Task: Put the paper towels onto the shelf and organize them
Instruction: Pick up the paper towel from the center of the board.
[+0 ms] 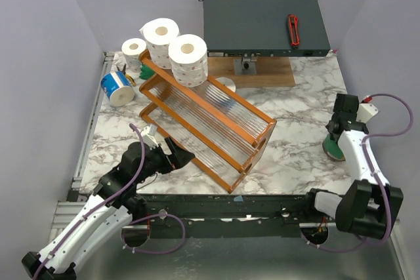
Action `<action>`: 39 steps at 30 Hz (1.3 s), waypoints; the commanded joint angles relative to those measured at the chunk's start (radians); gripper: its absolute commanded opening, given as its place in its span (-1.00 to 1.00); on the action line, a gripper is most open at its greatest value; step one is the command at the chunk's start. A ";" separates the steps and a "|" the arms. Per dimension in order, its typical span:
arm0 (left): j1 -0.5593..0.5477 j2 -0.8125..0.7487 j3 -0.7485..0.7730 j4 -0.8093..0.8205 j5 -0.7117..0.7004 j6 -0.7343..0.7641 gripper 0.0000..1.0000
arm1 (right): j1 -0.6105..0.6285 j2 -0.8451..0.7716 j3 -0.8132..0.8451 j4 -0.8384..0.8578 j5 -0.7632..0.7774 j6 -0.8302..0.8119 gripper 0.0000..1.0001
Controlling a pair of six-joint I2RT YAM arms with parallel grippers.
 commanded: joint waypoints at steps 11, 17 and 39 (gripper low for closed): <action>0.005 -0.027 0.065 -0.076 -0.040 0.025 0.97 | 0.089 -0.310 0.080 -0.152 -0.055 0.022 -0.35; 0.005 -0.023 0.115 -0.107 -0.056 0.037 0.97 | 0.124 -0.387 0.207 -0.228 -0.076 0.040 -0.35; 0.007 -0.089 0.183 -0.268 -0.217 0.082 0.97 | 0.181 -0.249 0.840 -0.216 -0.640 0.063 -0.38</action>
